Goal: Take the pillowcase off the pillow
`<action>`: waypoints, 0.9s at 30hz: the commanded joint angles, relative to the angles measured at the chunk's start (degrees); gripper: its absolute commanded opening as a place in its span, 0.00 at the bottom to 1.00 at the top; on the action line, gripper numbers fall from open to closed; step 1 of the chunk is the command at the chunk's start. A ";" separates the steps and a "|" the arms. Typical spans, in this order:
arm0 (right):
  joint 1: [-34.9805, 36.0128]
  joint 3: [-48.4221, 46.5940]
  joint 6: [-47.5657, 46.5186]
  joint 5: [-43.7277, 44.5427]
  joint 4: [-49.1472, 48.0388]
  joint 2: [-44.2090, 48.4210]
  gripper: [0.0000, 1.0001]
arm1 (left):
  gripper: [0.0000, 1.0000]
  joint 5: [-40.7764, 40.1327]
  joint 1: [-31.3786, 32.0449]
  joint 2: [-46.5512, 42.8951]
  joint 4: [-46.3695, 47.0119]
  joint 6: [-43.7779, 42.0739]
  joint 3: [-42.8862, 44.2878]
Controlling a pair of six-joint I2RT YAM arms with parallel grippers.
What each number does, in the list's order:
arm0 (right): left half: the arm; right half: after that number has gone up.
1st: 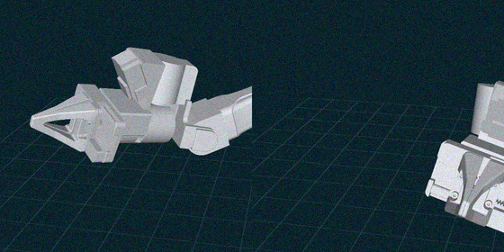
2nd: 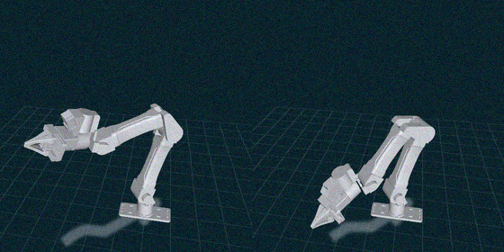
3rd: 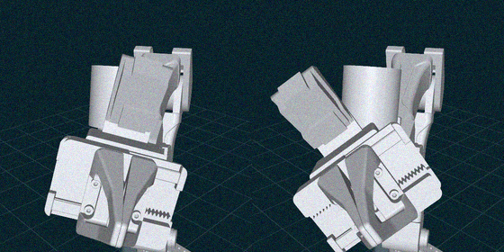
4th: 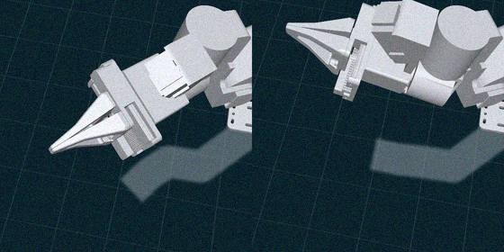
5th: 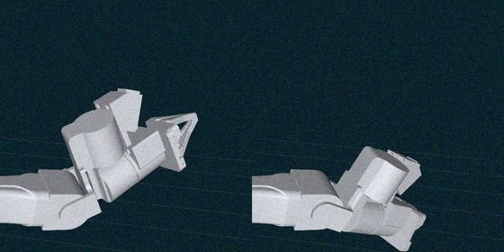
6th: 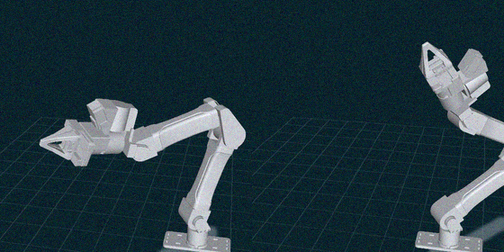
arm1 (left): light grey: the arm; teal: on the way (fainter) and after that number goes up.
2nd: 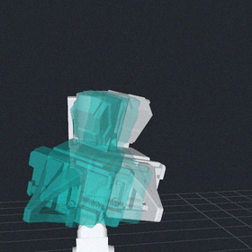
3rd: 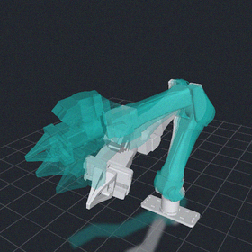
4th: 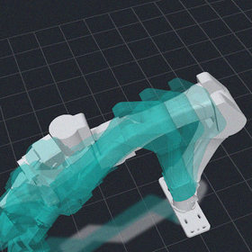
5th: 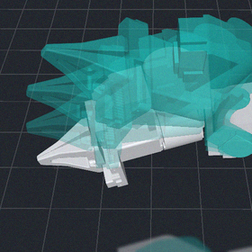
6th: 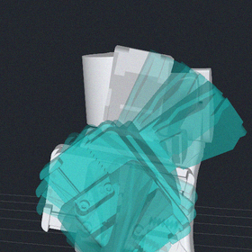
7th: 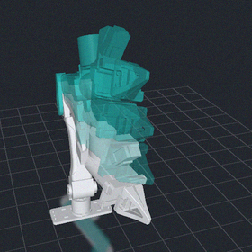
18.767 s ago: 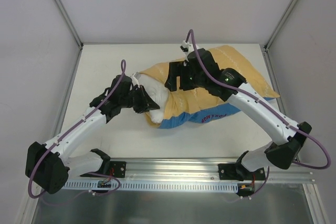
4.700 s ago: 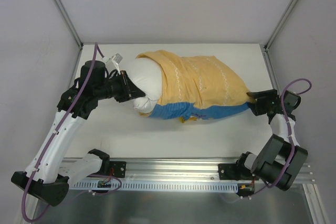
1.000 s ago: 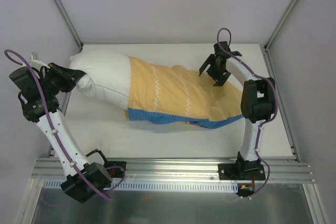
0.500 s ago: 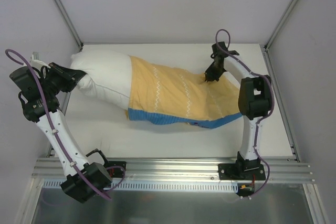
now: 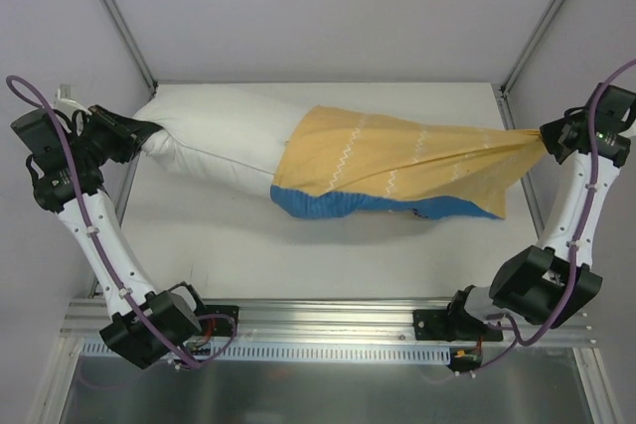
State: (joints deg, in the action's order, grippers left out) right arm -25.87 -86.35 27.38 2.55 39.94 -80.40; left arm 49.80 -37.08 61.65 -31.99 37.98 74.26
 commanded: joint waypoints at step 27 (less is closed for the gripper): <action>9.05 7.76 -3.91 -3.43 -9.44 5.43 0.32 | 0.60 -6.02 2.34 1.03 8.52 -2.99 -6.57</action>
State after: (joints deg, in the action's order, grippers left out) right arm -21.41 -81.49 25.56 -2.76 34.24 -77.25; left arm 40.34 -39.11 68.60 -27.77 36.07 69.93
